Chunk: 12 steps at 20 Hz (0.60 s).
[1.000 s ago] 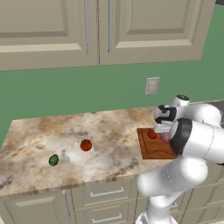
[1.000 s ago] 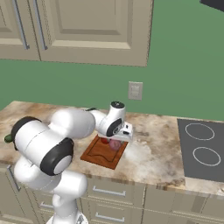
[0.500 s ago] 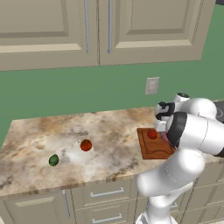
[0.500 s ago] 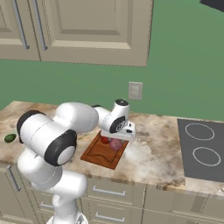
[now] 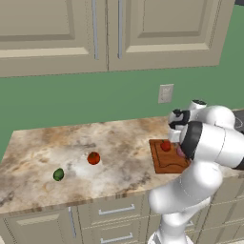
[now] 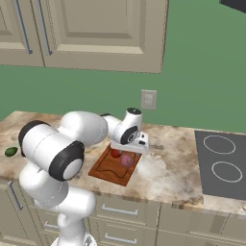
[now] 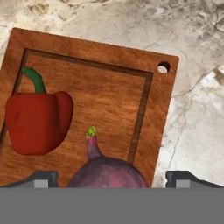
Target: Place the avocado, onion, tomato, and bell pepper on the cutting board.
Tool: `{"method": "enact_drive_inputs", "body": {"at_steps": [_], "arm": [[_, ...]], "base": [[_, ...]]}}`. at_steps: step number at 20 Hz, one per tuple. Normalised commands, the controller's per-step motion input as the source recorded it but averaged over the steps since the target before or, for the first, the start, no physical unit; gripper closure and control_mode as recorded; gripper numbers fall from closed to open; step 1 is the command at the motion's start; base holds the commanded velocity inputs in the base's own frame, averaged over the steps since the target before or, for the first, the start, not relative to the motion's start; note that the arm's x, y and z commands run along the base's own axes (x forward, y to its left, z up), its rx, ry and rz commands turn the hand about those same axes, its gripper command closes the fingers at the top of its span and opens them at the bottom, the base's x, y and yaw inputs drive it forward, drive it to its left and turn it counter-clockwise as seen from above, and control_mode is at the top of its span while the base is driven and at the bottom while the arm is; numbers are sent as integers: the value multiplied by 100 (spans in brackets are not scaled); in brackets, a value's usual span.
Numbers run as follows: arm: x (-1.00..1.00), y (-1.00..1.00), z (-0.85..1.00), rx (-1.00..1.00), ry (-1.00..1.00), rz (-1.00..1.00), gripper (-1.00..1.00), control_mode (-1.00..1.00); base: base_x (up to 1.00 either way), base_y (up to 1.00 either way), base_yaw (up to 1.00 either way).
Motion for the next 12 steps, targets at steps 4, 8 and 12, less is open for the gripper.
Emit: {"method": "enact_drive_inputs", "body": {"at_steps": [4, 8, 12], "arm": [[-11, 1, 35, 0, -4, 2, -100, -100], [-40, 10, 76, 0, -13, 2, -100, -100], [-47, 45, 84, 0, -9, 2, -100, -100]], "base": [[0, 0, 0], [0, 0, 0], [0, 0, 0]]}}
